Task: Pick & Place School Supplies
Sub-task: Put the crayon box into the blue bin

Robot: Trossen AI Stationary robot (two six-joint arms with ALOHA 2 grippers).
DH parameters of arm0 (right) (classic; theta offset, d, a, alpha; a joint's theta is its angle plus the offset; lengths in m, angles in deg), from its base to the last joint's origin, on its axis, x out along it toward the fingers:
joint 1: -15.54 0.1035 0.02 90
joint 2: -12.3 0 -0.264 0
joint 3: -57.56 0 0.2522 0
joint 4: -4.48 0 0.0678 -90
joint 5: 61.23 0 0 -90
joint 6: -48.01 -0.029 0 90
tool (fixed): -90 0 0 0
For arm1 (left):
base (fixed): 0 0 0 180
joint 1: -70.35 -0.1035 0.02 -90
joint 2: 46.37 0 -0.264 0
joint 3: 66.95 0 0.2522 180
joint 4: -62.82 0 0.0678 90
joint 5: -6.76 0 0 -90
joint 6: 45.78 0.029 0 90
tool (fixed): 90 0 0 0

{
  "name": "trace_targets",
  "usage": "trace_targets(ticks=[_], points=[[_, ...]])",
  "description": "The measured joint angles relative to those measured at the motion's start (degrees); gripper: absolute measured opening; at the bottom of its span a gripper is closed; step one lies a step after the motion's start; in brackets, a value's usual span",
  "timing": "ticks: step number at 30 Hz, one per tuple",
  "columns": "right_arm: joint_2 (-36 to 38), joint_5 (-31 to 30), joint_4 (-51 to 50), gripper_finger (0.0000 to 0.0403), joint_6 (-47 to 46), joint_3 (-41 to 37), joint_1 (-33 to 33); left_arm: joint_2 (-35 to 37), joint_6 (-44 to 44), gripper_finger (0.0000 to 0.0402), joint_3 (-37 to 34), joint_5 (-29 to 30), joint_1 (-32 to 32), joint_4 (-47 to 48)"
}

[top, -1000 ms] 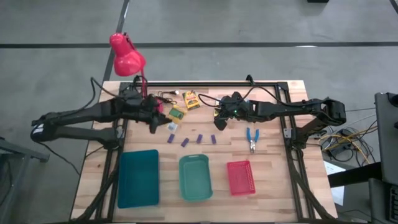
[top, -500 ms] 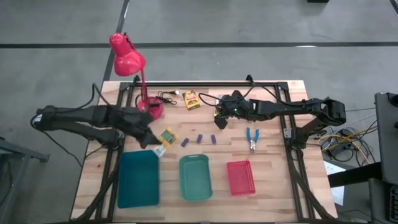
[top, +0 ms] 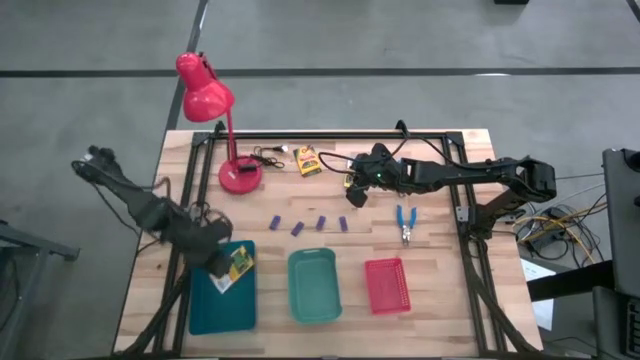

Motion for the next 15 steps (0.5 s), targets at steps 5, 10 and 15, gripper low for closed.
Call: trace_targets(ticks=[5, 10, 15], points=[[0.0, 0.06, 0.03, 0.0068, -0.77, 0.0, -0.23, -5.36, -6.22, 0.0039, 0.0, 1.33, 5.32, 0.8], [-0.02, 0.15, 0.03, 0.0068, -3.88, -0.04, -0.23, -11.68, -5.45, 0.0039, -0.1, 7.49, 5.65, 2.63], [-0.14, 0.13, 0.05, 0.0068, -5.52, -0.07, -0.21, -17.75, -5.37, 0.0039, -0.25, 9.11, 5.68, 3.18]])
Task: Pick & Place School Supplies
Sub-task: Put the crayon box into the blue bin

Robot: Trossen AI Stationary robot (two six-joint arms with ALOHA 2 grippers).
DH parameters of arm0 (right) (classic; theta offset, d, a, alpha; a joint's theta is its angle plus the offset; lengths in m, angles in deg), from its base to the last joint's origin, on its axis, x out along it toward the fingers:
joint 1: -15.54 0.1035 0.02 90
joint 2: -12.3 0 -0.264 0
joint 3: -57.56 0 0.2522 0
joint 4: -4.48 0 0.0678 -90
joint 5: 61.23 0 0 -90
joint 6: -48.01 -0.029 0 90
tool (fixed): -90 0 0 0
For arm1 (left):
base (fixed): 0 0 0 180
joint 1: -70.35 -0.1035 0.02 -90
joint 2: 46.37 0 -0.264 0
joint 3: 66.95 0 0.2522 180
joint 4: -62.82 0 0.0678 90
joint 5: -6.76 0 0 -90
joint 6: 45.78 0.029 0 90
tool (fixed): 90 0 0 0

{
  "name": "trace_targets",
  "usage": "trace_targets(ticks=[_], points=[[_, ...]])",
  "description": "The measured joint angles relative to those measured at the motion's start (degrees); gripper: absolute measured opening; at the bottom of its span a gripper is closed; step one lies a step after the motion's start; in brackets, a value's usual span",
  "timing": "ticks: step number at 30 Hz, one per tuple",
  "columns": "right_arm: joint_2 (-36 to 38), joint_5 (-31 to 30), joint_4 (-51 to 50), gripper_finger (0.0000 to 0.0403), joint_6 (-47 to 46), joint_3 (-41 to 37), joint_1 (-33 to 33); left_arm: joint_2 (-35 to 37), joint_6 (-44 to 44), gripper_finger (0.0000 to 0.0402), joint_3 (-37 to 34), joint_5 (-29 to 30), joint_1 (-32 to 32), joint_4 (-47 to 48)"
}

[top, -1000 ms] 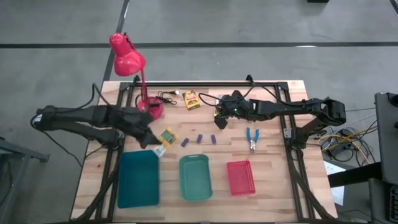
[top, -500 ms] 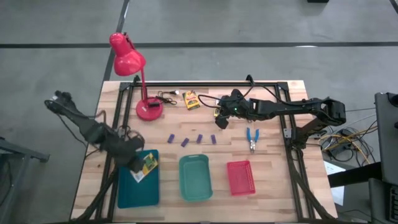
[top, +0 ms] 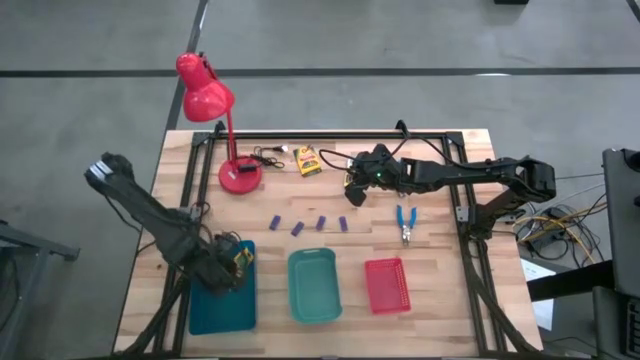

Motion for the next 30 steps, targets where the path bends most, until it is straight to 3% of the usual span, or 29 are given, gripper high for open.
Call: trace_targets(ticks=[10, 24, 30], points=[[-0.01, -0.02, 0.07, 0.0068, -1.5, -0.01, 0.0, -6.49, 0.2, 0.0039, -0.04, -5.66, 0.02, -2.95], [-0.01, -0.15, 0.09, 0.0068, -1.28, -0.01, 0.02, -5.04, -5.26, 0.004, 0.04, -5.65, 0.0, -3.28], [-0.01, -0.17, 0.09, 0.0068, -1.06, -0.01, 0.02, -5.02, -5.53, 0.0069, -0.21, -5.66, -0.09, -3.52]])
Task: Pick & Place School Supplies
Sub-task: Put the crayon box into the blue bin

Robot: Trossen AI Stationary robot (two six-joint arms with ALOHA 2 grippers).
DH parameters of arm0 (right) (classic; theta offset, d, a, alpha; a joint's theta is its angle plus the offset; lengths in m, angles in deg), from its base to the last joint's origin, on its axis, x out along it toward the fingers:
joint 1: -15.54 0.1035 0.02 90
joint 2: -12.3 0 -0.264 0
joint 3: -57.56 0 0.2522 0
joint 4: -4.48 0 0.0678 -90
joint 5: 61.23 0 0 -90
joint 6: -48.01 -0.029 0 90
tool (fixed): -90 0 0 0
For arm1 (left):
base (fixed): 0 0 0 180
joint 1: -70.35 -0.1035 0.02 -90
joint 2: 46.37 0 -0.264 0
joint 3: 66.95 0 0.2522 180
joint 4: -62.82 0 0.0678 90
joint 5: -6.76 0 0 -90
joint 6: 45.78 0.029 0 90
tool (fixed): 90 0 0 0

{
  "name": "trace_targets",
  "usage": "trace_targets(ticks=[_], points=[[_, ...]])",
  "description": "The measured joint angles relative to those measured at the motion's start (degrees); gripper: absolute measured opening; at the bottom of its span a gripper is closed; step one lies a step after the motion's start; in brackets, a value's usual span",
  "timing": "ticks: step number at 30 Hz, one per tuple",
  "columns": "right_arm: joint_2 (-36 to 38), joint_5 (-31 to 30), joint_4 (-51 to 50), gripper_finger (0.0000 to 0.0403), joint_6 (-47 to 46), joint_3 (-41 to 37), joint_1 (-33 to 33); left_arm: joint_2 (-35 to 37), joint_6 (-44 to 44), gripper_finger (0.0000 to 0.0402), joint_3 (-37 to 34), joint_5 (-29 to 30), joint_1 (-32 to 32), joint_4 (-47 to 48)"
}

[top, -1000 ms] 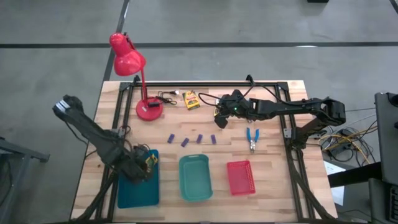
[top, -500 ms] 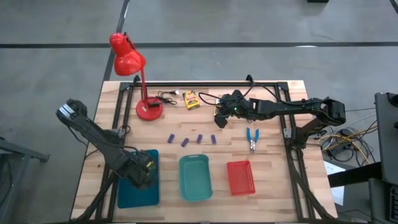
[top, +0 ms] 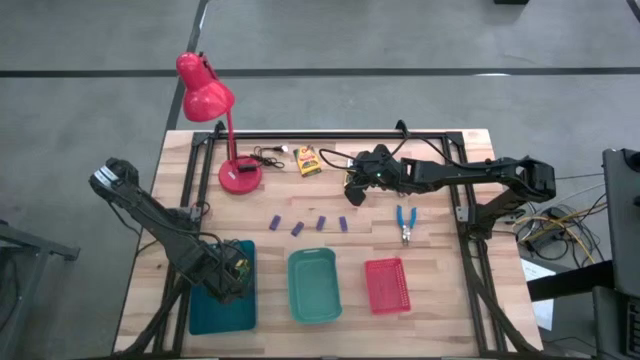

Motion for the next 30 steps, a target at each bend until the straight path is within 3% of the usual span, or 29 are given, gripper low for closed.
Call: trace_targets(ticks=[12, 30], points=[[0.0, -0.02, -0.04, 0.0068, 0.05, 0.0, 0.0, 0.09, -0.27, 0.0134, -0.49, -1.55, -0.17, -1.41], [0.0, 0.0, -0.13, 0.0068, 0.04, -0.09, 0.0, 3.67, -0.83, 0.0138, 1.53, -5.7, -0.28, 8.18]])
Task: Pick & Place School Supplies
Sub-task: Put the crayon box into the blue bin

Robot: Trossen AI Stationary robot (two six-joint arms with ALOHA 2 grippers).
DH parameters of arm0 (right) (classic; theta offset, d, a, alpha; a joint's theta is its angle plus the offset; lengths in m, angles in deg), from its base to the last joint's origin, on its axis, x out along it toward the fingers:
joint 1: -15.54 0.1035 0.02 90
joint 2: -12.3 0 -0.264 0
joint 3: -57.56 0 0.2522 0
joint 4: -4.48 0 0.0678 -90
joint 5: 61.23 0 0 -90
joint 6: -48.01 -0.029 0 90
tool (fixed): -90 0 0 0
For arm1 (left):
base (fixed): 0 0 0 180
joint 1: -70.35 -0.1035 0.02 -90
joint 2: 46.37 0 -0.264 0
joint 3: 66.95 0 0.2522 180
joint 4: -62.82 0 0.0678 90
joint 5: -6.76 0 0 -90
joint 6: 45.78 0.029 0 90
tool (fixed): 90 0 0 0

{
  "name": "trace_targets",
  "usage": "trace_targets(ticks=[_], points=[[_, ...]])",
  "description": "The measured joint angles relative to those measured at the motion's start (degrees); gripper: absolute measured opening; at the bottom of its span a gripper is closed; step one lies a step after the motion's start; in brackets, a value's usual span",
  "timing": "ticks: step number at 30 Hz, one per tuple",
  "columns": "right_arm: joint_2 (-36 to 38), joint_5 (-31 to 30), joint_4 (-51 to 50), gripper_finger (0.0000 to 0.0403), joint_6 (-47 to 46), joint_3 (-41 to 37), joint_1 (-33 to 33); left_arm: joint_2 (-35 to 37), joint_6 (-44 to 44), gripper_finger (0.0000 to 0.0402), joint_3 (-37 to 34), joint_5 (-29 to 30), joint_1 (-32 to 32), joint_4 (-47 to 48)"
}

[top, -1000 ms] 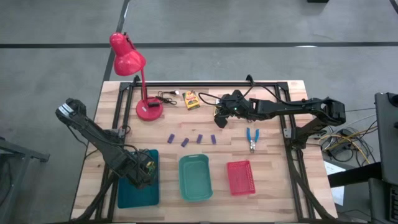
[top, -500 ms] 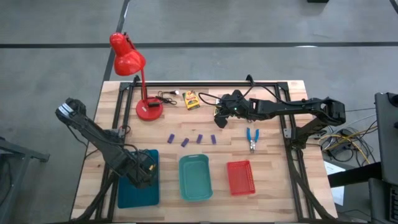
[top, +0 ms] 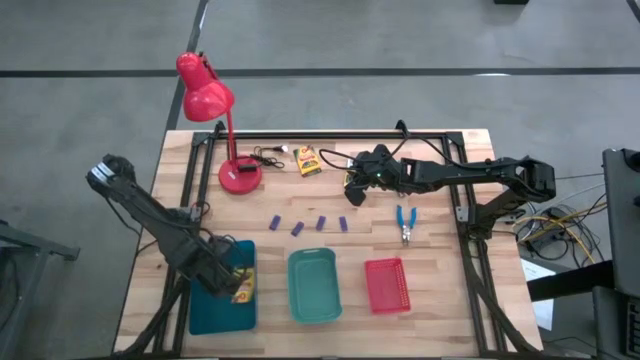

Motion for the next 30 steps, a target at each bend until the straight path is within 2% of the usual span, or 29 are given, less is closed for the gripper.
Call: trace_targets(ticks=[4, 9, 12, 17, 19, 22, 25, 30], points=[[0.0, 0.0, -0.07, 0.0068, 0.0, -0.07, -0.02, 2.06, 0.09, 0.0138, 0.0, 3.98, 0.0, -1.02], [0.0, 0.0, -0.04, 0.0068, 0.0, -0.24, -0.02, 6.81, 7.42, 0.0137, 0.03, 15.7, 0.0, -7.09], [0.0, 0.0, -0.07, 0.0068, 0.0, -0.34, -0.02, 9.54, 15.99, 0.0137, 0.03, 26.89, 0.01, -12.29], [0.0, 0.05, -0.04, 0.0068, -0.22, -0.46, -0.02, 12.1, 25.89, 0.0137, 0.03, 52.71, -0.02, -19.32], [0.0, 0.74, 0.15, 0.0068, -0.59, -0.46, -0.02, 13.31, 28.7, 0.0137, 0.03, 57.89, -0.12, -19.84], [0.0, 6.45, 1.41, 0.0068, -0.44, -0.46, -0.09, 15.11, 29.62, 0.0138, 0.03, 60.86, -1.49, -19.75], [-0.01, 12.41, 4.51, 0.0068, -0.53, -0.46, 0.02, 15.84, 26.09, 0.0137, 0.0, 62.55, -3.96, -19.75], [-0.75, 13.36, 10.18, 0.0068, -1.36, -0.5, -0.36, 13.34, 25.56, 0.0137, -0.43, 62.61, -9.28, -20.55]])
